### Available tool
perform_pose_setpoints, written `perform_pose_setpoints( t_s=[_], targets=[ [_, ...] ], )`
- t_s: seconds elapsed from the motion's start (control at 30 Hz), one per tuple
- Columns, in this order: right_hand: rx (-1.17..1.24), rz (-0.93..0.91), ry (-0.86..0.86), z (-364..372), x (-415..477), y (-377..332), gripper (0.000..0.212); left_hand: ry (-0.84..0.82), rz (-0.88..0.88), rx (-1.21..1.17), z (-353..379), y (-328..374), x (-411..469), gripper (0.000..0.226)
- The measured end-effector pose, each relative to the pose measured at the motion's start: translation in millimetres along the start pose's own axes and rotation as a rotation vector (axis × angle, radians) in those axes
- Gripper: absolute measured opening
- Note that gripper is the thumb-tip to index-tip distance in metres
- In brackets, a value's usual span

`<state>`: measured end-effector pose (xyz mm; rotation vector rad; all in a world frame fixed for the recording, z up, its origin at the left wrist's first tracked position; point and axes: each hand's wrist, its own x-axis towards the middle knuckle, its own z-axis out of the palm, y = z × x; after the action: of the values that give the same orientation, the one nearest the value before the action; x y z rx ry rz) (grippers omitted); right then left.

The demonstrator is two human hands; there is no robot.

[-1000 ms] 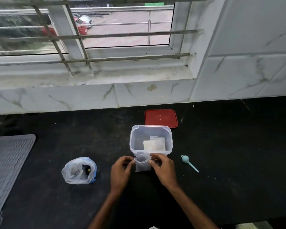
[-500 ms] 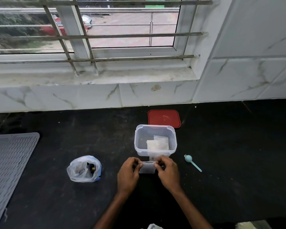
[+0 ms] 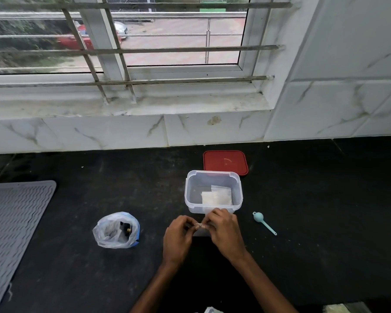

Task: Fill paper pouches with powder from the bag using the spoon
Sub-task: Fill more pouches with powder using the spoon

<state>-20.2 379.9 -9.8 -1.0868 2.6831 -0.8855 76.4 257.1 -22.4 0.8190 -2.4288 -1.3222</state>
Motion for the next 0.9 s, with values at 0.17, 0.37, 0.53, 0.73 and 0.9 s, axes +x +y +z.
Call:
perform_pose_setpoints(
  t_s=[0.17,0.37,0.53,0.73,0.9],
  targets=[
    [-0.058,-0.052,-0.028,-0.7,0.3,1.3,0.008,0.0,-0.012,-0.012,4.1,0.4,-2.4,0.012],
    [0.019,-0.045,-0.026,-4.5,-2.6,4.1,0.017,0.05,-0.06,-0.063,8.2,2.2,-2.9,0.011],
    [0.025,0.014,0.003,-11.0,-2.5,10.0,0.006,0.075,-0.08,-0.081,10.5,-0.2,0.7,0.014],
    [0.064,0.077,-0.007,-11.7,-1.3,13.1,0.005,0.034,-0.08,-0.034,12.0,2.5,1.9,0.013],
    [0.111,0.139,-0.025,-15.7,-3.5,19.9,0.006,0.05,-0.087,-0.072,14.4,-0.1,1.7,0.013]
  ],
)
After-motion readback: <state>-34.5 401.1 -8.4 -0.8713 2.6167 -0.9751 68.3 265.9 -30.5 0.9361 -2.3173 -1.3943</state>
